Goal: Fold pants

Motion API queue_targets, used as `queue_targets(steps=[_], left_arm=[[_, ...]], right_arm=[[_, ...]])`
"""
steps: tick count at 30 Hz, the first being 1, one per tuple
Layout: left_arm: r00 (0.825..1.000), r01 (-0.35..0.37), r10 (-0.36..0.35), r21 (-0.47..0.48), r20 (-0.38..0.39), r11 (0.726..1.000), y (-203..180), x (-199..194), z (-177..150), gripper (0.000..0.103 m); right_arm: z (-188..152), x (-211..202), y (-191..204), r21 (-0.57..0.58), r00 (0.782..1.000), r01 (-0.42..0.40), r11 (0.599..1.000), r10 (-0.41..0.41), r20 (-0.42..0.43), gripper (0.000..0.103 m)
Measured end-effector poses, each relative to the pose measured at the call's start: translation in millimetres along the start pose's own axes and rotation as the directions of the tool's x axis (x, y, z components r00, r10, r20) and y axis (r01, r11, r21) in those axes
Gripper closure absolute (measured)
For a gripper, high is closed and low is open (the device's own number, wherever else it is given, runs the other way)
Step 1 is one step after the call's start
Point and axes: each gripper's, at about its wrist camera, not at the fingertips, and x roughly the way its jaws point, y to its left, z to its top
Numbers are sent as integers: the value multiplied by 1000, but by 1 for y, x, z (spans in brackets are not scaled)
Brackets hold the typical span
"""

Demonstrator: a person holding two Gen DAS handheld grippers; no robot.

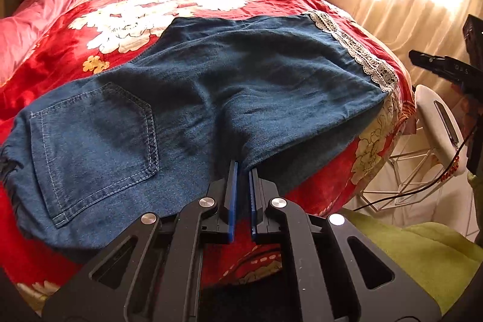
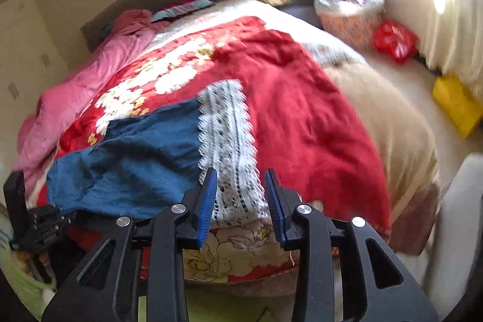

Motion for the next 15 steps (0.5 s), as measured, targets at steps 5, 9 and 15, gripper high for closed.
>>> queue_targets(steps=[5, 9, 15], left_arm=[[1000, -25, 25, 23, -7, 999, -7, 6, 1, 101], [999, -50, 51, 31, -10, 998, -7, 8, 2, 102], [998, -58, 59, 48, -7, 997, -9, 1, 0, 103]], right_arm=[[-31, 19, 107, -525, 989, -149, 838, 128, -75, 63], [-57, 60, 162, -691, 982, -187, 698, 111, -153, 66], [-60, 91, 170, -716, 966, -243, 654, 93, -242, 101]])
